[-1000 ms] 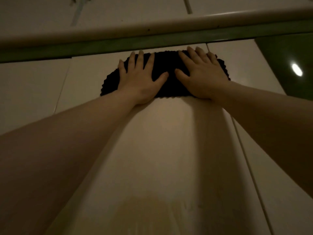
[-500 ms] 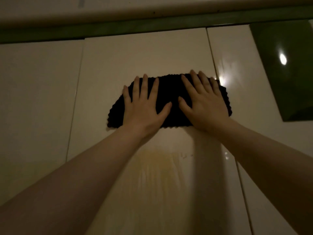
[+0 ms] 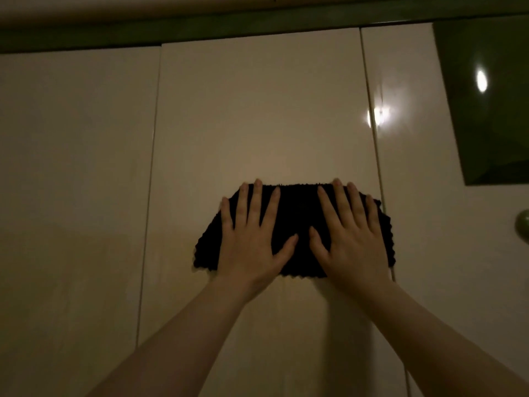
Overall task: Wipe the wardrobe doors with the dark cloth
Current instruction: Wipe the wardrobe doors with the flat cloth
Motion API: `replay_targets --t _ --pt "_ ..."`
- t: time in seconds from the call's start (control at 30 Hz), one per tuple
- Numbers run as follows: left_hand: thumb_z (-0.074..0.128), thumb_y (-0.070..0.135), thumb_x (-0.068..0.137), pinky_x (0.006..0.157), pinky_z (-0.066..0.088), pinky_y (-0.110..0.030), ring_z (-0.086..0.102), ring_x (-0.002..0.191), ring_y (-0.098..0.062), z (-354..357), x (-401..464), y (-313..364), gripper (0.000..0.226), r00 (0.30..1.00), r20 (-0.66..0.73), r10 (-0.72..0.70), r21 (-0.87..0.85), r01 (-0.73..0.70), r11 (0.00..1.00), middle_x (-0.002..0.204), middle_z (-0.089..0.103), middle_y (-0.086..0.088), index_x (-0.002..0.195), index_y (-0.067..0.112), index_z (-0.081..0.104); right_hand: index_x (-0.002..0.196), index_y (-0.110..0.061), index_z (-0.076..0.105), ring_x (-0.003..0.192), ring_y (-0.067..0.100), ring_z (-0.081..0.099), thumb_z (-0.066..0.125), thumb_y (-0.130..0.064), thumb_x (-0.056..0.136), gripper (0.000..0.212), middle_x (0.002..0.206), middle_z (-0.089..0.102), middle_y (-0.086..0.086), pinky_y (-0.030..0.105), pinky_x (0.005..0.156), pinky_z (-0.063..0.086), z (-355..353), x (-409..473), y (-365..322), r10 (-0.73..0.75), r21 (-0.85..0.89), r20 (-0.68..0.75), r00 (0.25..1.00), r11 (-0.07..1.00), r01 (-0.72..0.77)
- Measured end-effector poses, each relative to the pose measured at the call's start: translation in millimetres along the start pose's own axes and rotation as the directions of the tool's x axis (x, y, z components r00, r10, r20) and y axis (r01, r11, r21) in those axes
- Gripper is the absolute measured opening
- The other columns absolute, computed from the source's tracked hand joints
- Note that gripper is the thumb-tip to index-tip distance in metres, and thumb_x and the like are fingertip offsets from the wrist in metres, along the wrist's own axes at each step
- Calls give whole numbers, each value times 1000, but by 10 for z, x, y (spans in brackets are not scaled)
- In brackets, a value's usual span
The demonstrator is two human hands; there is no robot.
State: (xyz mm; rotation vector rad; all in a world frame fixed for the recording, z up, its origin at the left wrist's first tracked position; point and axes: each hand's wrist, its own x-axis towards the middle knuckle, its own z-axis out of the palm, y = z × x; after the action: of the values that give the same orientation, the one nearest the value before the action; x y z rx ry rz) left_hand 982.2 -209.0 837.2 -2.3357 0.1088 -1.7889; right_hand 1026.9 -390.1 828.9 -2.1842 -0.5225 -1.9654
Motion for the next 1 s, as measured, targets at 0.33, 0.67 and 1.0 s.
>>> replay_targets --t 0.33,0.67,1.0 --pt "24 65 93 116 7 -60 -5 149 -30 84 -776 127 79 992 123 19 0 -19 1000 162 -2 -12 155 18 6 151 -14 29 148 28 15 36 -46 94 66 160 20 12 53 118 16 46 -796 -154 4 13 12 1000 1000 -4" --pt "22 67 92 117 1 -57 -8 149 -26 36 -381 -67 79 997 71 23 18 -24 1000 163 -3 -10 155 22 3 154 -18 22 149 27 10 31 -50 92 70 162 14 9 50 120 9 8 -219 -143 -86 -35 52 995 996 87" --pt "16 71 90 118 -6 -51 -10 148 -22 -181 818 -638 79 996 -82 -15 40 19 999 163 -5 -5 154 28 -1 155 -23 13 150 25 5 19 -58 94 71 163 10 7 48 121 3 2 1112 -237 -70 -18 -48 996 997 69"
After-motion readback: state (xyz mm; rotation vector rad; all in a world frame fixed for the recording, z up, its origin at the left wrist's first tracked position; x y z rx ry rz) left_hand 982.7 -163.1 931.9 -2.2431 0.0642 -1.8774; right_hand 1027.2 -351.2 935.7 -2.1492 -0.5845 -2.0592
